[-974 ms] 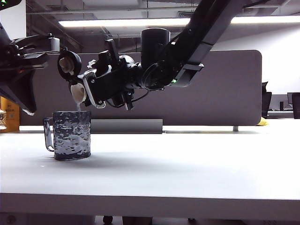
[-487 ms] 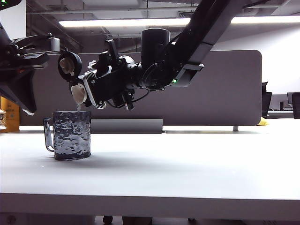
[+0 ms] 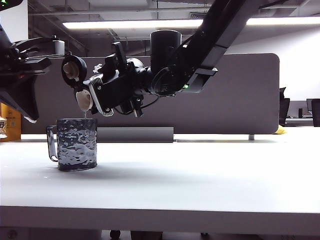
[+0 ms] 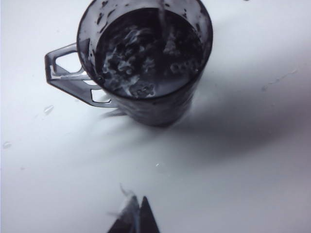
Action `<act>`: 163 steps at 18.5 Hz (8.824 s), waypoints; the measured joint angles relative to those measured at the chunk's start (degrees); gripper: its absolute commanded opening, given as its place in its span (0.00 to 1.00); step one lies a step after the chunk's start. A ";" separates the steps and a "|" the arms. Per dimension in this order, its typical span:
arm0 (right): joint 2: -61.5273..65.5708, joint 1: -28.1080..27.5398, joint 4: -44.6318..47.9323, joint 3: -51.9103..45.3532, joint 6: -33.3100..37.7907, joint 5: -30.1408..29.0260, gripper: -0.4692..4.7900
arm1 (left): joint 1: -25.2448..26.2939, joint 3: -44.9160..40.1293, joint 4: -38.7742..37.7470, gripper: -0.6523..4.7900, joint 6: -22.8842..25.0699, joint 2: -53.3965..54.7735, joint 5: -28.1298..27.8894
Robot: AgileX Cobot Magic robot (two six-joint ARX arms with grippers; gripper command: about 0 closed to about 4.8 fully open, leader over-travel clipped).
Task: Pick up the black thermos, pour some water into the cup, then place the black thermos back on the table.
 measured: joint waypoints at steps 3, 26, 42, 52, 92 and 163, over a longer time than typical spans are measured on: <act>0.00 0.00 -0.04 0.00 0.00 0.00 0.18 | 0.00 0.00 0.00 0.11 0.15 -0.02 0.00; -39.32 -5.11 5.86 -45.55 104.91 21.66 0.19 | -6.86 1.79 23.63 0.11 -7.30 -13.75 22.64; -30.42 -23.10 34.32 -65.81 111.32 22.03 0.19 | -28.22 4.70 52.37 0.11 -11.32 13.90 18.01; -24.87 -23.08 39.04 -65.68 111.38 22.03 0.19 | -29.90 6.54 52.09 0.11 -11.47 19.56 18.10; -130.27 -22.91 -51.56 -87.91 115.08 18.56 0.07 | -30.01 -31.56 19.08 0.11 -25.64 -58.18 6.27; -134.97 -39.45 -44.06 -99.21 109.35 19.50 0.19 | 11.91 -48.52 30.51 0.11 -9.66 -71.95 -0.92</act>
